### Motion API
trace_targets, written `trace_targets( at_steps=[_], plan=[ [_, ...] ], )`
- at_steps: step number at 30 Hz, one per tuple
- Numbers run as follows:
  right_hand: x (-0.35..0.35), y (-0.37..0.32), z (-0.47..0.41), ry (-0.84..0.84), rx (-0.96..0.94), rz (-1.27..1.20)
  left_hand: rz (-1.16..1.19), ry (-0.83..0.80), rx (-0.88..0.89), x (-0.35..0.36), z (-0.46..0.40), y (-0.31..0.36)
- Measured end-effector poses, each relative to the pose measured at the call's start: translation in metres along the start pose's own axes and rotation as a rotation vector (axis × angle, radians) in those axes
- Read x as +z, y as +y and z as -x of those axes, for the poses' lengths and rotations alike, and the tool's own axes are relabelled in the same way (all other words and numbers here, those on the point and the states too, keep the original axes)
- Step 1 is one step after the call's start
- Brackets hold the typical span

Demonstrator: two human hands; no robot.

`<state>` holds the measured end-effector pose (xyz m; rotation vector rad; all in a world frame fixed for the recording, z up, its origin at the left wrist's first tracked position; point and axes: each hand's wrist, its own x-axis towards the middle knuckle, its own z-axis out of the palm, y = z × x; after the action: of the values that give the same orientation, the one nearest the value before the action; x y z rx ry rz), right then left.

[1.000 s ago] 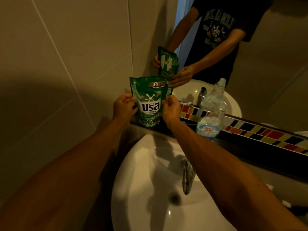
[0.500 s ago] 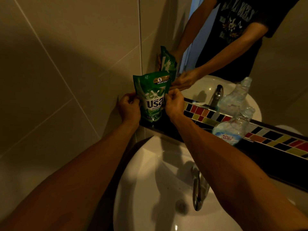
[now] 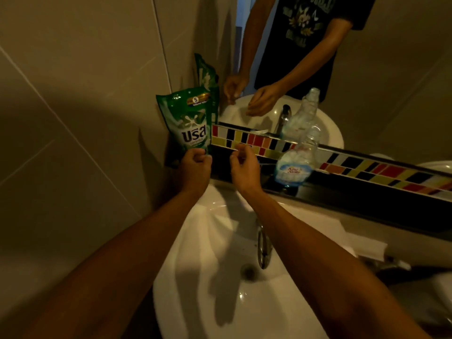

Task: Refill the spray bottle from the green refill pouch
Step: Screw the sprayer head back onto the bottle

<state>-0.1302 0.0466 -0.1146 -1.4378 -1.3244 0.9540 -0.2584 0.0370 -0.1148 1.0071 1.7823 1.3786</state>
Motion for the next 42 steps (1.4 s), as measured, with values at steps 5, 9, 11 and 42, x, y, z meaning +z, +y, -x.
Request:
trace_targets(
  at_steps=[5, 9, 11, 42],
  plan=[
    [-0.049, 0.008, 0.032, 0.098, -0.038, 0.038, -0.137, -0.26, 0.078, 0.032, 0.019, 0.005],
    [-0.09, 0.017, 0.047, 0.187, -0.035, 0.046, -0.263, -0.389, 0.089, 0.051, 0.02, 0.009],
    [-0.108, 0.02, 0.051, 0.235, -0.026, 0.03, -0.327, -0.391, 0.128, 0.058, 0.019, 0.011],
    [-0.183, 0.009, -0.025, -0.028, 0.024, -0.014, -0.118, -0.291, -0.022, 0.104, -0.015, -0.009]
  ],
)
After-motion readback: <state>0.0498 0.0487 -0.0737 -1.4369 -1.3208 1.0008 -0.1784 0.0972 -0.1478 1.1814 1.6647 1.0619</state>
